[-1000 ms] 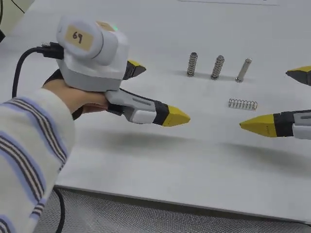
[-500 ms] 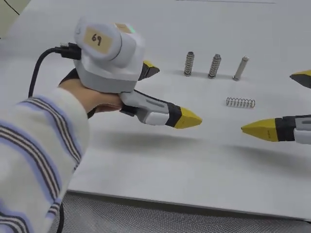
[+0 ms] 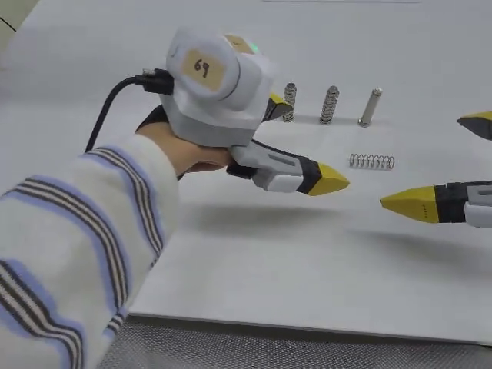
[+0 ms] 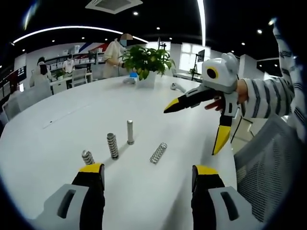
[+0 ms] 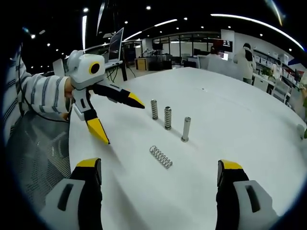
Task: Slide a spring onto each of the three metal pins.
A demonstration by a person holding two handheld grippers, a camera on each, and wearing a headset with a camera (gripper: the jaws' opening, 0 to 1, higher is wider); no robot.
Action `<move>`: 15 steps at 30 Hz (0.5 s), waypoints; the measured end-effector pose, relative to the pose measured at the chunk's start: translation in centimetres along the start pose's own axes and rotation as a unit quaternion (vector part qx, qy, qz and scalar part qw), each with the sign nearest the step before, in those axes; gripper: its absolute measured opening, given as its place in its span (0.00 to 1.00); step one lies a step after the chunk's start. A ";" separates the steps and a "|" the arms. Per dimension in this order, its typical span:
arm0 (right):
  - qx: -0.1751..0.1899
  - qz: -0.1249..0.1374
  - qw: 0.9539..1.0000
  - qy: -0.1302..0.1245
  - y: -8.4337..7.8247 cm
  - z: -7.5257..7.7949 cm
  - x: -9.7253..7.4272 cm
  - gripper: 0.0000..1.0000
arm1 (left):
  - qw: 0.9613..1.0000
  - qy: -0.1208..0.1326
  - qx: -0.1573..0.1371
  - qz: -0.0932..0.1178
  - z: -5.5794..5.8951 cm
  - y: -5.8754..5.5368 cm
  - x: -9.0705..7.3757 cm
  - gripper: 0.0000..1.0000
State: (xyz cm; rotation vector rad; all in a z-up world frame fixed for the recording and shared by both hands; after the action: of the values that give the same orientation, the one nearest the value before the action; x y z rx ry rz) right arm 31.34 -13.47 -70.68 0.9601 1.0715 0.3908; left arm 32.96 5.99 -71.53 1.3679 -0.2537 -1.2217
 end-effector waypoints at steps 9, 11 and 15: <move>0.003 0.001 1.000 0.003 0.0 0.0 -0.2 0.99 | 0.999 -0.035 -0.008 -0.010 0.5 -0.1 2.1 0.63; 0.006 0.000 1.000 0.008 -0.2 0.0 -0.2 0.99 | 0.999 -0.044 -0.010 -0.015 0.7 -0.2 2.6 0.60; 0.006 -0.006 1.000 0.013 -0.6 -0.3 0.0 0.99 | 0.999 -0.049 -0.007 -0.019 0.6 -0.4 3.5 0.55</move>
State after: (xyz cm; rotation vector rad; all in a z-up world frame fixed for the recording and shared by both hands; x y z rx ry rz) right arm 31.00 -13.69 -71.16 0.9610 1.1044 0.3882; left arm 33.76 3.05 -73.44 1.3086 -0.2885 -1.3212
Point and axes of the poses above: the centre of the closed fingertips' face, and the gripper's own axes: x roughly forward along the fingers, z roughly to its right, y roughly out of its top, the point moved 8 cm from there along -x, roughly backward along the fingers, and after that the axes turned 15 degrees about -x, right-handed, at the moved point
